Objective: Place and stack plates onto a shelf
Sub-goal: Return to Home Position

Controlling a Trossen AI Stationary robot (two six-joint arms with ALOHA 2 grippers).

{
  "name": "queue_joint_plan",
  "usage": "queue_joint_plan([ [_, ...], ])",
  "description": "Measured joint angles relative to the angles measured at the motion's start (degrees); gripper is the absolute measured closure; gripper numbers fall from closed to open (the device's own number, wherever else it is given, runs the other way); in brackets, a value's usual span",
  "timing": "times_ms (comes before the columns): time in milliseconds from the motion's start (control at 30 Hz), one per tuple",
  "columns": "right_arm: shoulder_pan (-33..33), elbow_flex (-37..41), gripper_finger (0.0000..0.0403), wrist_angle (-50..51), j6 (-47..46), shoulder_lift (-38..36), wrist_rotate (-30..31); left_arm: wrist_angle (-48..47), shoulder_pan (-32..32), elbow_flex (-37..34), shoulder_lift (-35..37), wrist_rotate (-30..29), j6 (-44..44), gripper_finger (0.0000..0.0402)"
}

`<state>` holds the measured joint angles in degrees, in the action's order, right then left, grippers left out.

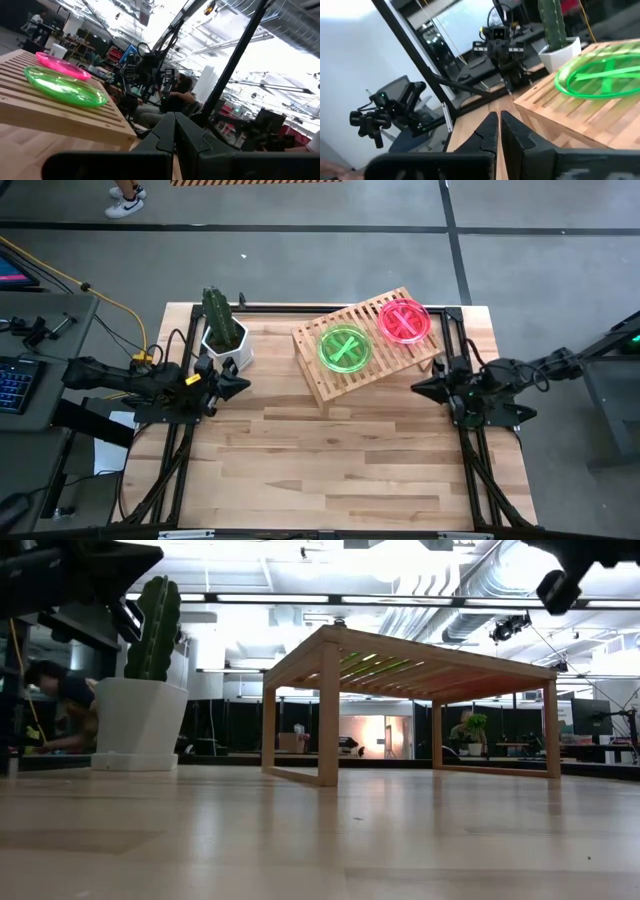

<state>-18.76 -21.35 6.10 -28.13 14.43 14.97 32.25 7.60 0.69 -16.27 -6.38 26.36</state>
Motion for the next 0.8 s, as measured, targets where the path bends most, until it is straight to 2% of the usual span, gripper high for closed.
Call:
queue_joint_plan([
  [233,0.0,5.06,0.0401,-0.74,6.11,-8.69,-0.29,-0.07,0.0,0.0,0.0,0.01,-0.01,0.0401],
  [433,0.0,11.32,0.0402,-2.72,4.39,-14.31,-2.84,-0.09,0.0,0.0,0.0,0.01,-0.01,0.0399],
  [600,0.0,15.85,0.0402,-7.86,4.89,-14.09,-4.62,-0.18,0.0,0.07,-0.03,0.01,0.01,0.0398],
  [800,0.0,19.84,0.0403,-8.19,8.98,-14.24,-4.58,-1.05,-0.02,0.07,-0.07,0.01,-0.01,0.0398],
])
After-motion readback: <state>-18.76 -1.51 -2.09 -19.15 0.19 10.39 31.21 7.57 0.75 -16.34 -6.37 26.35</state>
